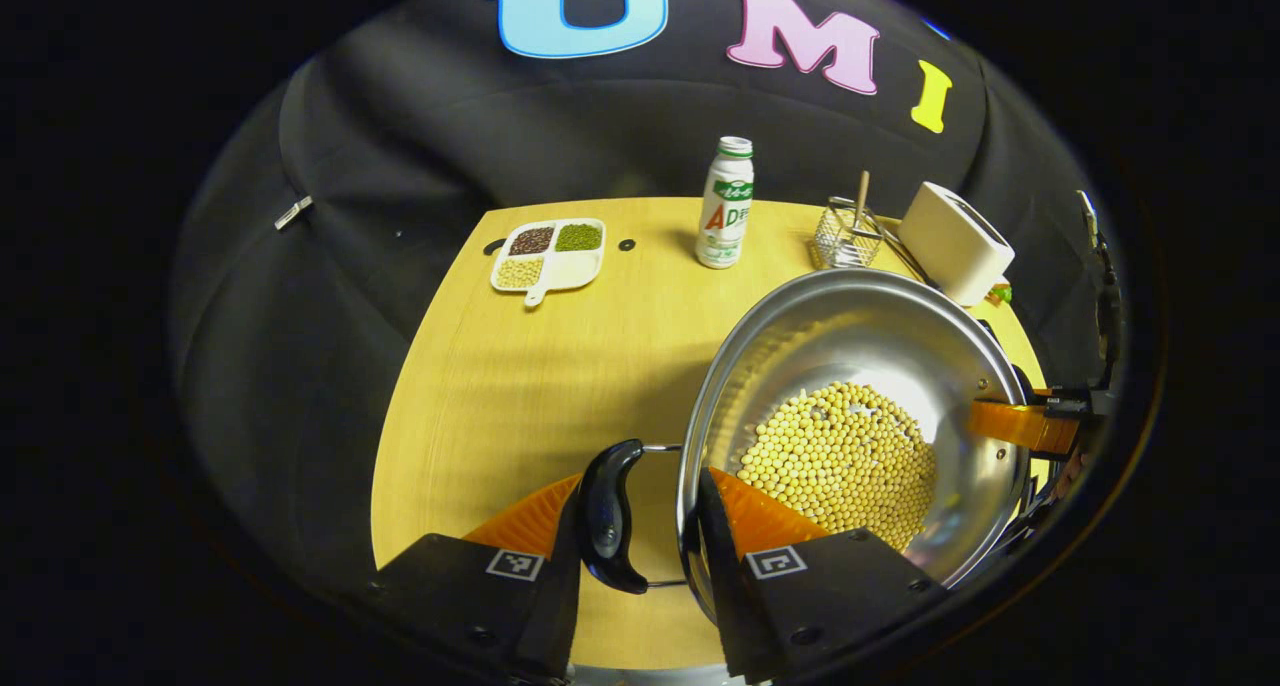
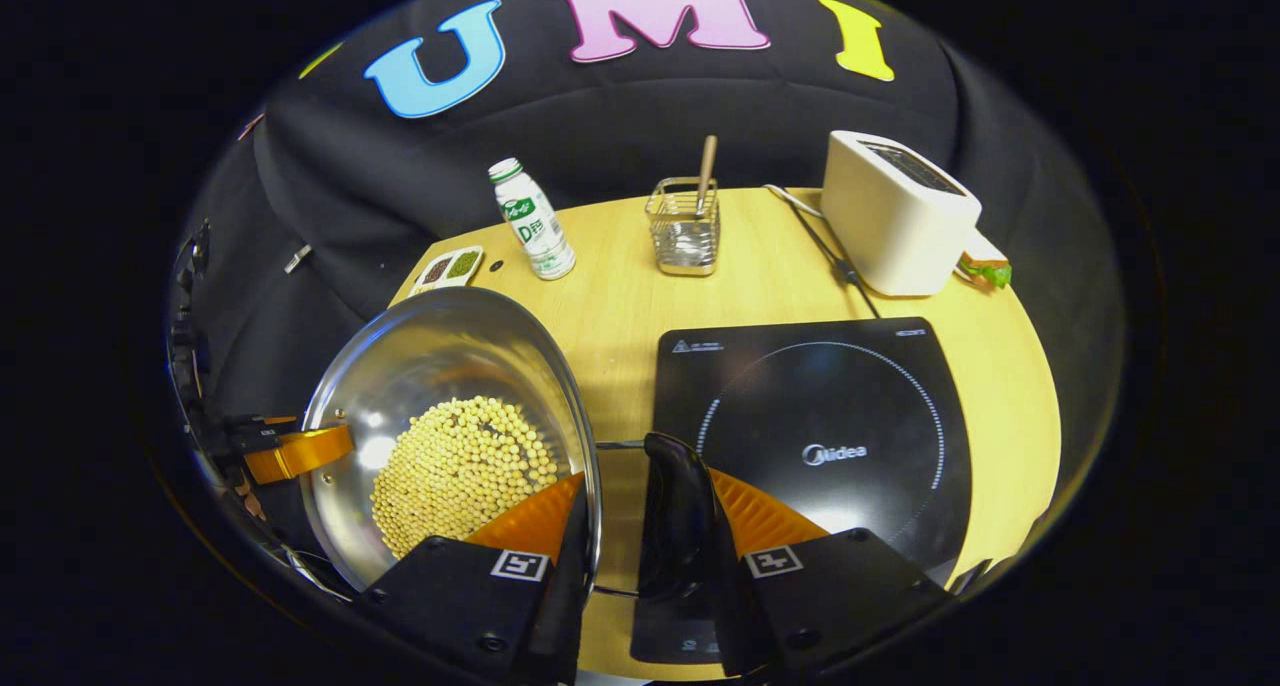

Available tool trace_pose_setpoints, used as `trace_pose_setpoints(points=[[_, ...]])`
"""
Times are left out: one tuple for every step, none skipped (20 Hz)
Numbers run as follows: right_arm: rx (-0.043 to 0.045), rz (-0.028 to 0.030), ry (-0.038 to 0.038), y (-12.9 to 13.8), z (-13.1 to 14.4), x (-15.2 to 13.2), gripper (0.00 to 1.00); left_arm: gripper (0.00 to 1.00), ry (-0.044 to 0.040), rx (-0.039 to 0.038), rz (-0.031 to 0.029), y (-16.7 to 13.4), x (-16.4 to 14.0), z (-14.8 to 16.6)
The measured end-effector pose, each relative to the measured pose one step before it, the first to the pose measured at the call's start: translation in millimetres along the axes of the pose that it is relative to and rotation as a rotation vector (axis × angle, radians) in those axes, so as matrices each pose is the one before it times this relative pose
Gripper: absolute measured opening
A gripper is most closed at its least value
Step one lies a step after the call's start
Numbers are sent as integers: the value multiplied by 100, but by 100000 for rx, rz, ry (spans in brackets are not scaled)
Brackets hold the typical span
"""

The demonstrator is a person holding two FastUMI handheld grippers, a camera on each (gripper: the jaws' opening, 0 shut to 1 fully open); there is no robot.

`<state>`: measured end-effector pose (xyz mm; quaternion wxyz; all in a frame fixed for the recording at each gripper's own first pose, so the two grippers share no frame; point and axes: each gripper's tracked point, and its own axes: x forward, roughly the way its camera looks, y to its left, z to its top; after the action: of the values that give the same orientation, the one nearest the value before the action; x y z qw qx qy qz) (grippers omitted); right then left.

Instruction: First push the handle of the pot to place it horizontally, then grasp the pot with both hands and set it on the induction cooktop.

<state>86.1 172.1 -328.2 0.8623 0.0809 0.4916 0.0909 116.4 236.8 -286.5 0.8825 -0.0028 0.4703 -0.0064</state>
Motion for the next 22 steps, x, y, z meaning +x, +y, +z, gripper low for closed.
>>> trace_pose_setpoints(points=[[27,-308,-442,-855,279,-635,56,59,-180,-135,-414,-903,-323,342],[324,-249,-280,-912,304,-590,52,59,-383,231,-427,-984,-264,354],[410,-427,-221,-962,259,-565,56,59,-83,625,-602,-1069,-120,333],[168,-313,-251,-1038,243,-467,51,55,-142,826,-546,-1064,-126,309],[-59,-450,-172,-1120,258,-359,56,55,-223,634,-683,-1153,4,268],[-251,-680,-274,-1124,300,-384,51,55,85,225,-830,-1170,67,287],[-116,-747,-471,-1174,302,-339,51,55,235,-151,-733,-1177,79,84],[-267,-979,-258,-1167,266,-340,56,55,19,-284,-861,-1202,190,206],[-399,-848,-212,-1198,177,-259,56,59,66,-392,-830,-1242,197,94],[-276,-590,-130,-1100,172,-192,56,55,144,-445,-850,-1145,177,15],[239,-492,15,-1069,54,-182,56,59,21,-55,-739,-1070,190,142],[95,-529,59,-1038,63,-176,56,55,184,94,-441,-1023,176,63],[27,-525,119,-1126,23,-94,56,59,34,517,-345,-1003,377,100],[191,-450,110,-863,40,-96,51,59,137,435,-374,-975,194,109],[263,-389,50,-912,25,-69,51,62,67,394,-491,-850,176,139],[483,-403,-19,-828,91,-50,56,59,76,154,-541,-810,273,74],[394,-405,-151,-741,60,-23,56,55,-44,152,-386,-717,183,137],[156,-315,-38,-665,33,21,56,59,20,249,-166,-751,264,85],[132,-130,88,-623,36,41,56,59,11,386,-105,-580,218,131],[387,60,147,-558,76,146,51,59,-86,258,-99,-553,259,143],[20,243,250,-468,112,145,56,55,-125,55,-108,-522,319,205],[-124,92,228,-476,133,168,56,59,-105,-242,-98,-435,153,123]])
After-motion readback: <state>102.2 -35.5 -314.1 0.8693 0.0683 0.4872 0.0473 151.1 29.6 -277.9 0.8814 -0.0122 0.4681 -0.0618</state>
